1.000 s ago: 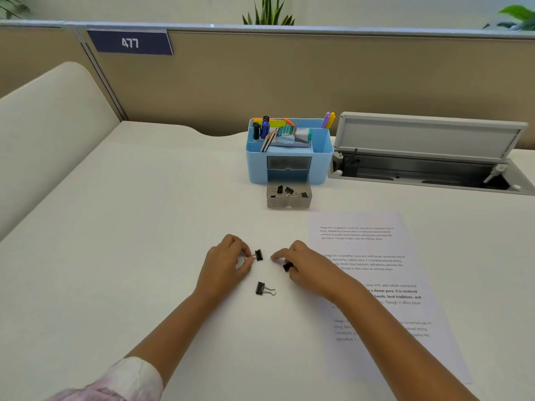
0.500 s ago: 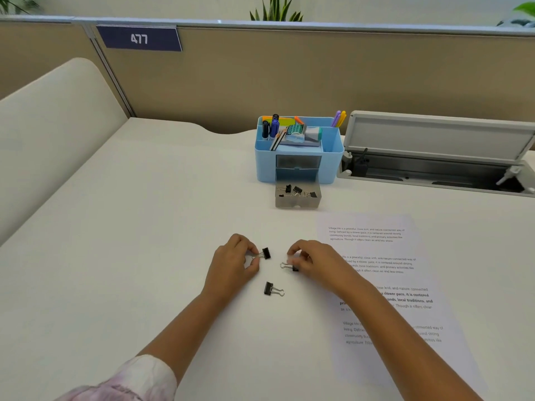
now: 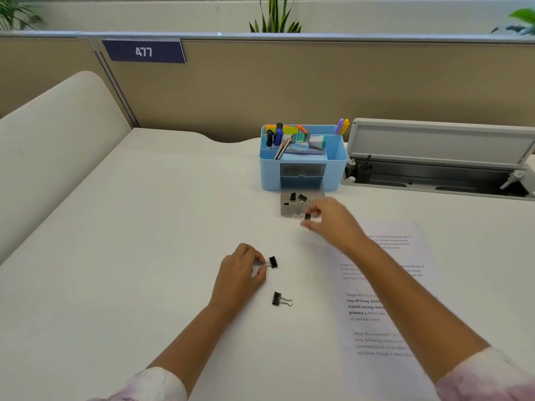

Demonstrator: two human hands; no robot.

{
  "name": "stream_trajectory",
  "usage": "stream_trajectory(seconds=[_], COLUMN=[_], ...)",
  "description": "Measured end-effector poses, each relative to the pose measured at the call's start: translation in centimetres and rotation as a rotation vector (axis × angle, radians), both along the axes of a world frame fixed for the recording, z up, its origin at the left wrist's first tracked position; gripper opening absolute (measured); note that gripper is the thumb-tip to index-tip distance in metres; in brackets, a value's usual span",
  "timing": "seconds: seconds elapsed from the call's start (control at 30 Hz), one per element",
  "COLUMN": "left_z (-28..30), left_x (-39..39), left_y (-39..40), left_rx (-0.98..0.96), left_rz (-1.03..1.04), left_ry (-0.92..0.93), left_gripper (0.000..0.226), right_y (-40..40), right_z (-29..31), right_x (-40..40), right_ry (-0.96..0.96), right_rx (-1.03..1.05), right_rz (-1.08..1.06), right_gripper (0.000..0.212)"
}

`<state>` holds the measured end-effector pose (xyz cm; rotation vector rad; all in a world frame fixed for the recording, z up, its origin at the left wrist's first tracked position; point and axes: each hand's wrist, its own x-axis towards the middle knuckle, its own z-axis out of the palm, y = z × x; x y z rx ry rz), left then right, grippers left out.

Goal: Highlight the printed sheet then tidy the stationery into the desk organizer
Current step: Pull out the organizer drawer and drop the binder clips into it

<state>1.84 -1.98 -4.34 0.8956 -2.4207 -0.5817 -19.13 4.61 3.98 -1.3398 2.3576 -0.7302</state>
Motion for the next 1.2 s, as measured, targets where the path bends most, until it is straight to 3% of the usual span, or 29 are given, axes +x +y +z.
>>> stream_trajectory(seconds=[0.13,0.23,0.4,0.57,0.87,1.0,1.1,1.2], left_z=[0.5,0.9,1.1,1.3,6.1,7.3,7.4,7.5], left_x=[-0.1,0.0,0.0,-0.1,-7.4,-11.6,-13.3,-12.9], left_y=[0.1,0.2,0.2,0.1,-1.2,-3.9,-5.9,-6.1], left_rx=[0.046,0.117,0.157,0.176,0.097,0.088,0.096,0.055], left_rz=[0.024,0.020,0.036,0.053,0.167,0.151,0.117,0.082], left_ry=[-0.002,-0.017,-0.027,-0.033,0.180,0.080,-0.059,-0.060], left_gripper=[0.003,0.009,0.007,0.008,0.013,0.006,0.020,0.024], right_y=[-2.9,-2.3,2.2,6.2,6.1,6.0,6.0,5.9], right_z=[1.8,1.6,-2.8,-7.6,-8.2,-8.3,-8.5,-8.5], right_x=[-2.1,-2.3,-0.5,1.1,1.3,1.2,1.2,1.2], right_ry=[0.022,0.018,0.072,0.355,0.427,0.456,0.468,0.487], right_rx=[-0.051,-0.092,-0.062,-0.142,-0.218,-0.261,-0.281,-0.301], right_rz=[-0.152,-0.153,-0.061,-0.056,-0.089,-0.099,-0.096,-0.106], right_gripper=[0.038,0.046,0.037,0.028,0.028,0.025,0.025,0.024])
